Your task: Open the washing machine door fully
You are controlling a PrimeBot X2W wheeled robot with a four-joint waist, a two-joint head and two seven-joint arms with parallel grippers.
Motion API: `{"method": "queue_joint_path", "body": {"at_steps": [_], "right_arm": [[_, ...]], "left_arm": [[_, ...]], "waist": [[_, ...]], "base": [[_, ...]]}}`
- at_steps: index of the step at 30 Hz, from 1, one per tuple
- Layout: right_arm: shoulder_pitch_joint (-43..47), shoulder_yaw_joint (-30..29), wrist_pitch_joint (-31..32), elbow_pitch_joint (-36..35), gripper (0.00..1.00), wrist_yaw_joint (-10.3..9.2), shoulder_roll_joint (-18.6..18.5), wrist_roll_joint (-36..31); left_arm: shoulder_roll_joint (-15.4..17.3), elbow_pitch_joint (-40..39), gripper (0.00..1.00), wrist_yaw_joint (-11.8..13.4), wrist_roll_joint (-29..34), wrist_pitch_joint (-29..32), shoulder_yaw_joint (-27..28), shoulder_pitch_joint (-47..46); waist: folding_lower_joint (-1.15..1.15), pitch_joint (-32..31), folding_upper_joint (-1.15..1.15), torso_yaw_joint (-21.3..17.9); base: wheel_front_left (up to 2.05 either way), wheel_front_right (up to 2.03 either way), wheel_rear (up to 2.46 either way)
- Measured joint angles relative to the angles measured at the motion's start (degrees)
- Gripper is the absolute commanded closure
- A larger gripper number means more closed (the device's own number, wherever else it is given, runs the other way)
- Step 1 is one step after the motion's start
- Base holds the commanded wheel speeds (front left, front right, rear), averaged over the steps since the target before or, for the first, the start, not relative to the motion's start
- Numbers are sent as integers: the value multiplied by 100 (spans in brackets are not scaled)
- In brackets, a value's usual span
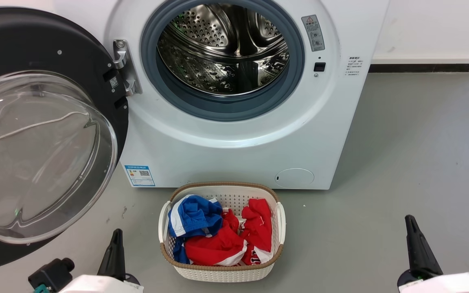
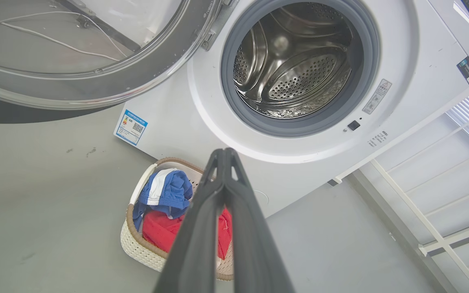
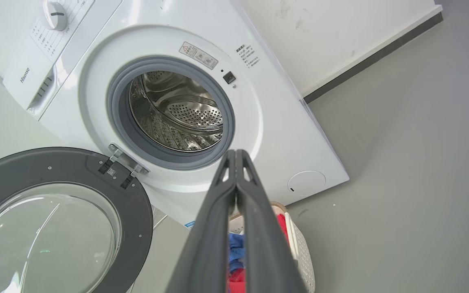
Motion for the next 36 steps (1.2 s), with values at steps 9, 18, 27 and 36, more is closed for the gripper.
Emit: {"method": "queue_joint_path", "body": {"at_steps": [9,18,27,36], "right_arm": [[-170,-18,152,120,100,0,-22,732],[-308,-38,305,241,100,0,-35,1404],[-431,-69,456,338,100,0,-45,2026],[-565,-101,599,448,100,0,-49,2573]], "left_arm": [[0,46,100,-25,-727,192,57,-138],[1,80,100,-66,-1390,350,113,-254],[0,120,100,-93,-2011,494,148,-357],[0,164,100,-116,-2571,645,186,-442]], "waist": [[0,18,0,-4],[0,36,0,-8],[0,55,0,-11],[-1,73,0,-15]], "base": [[0,0,0],[0,0,0],[0,0,0],[0,0,0]]}}
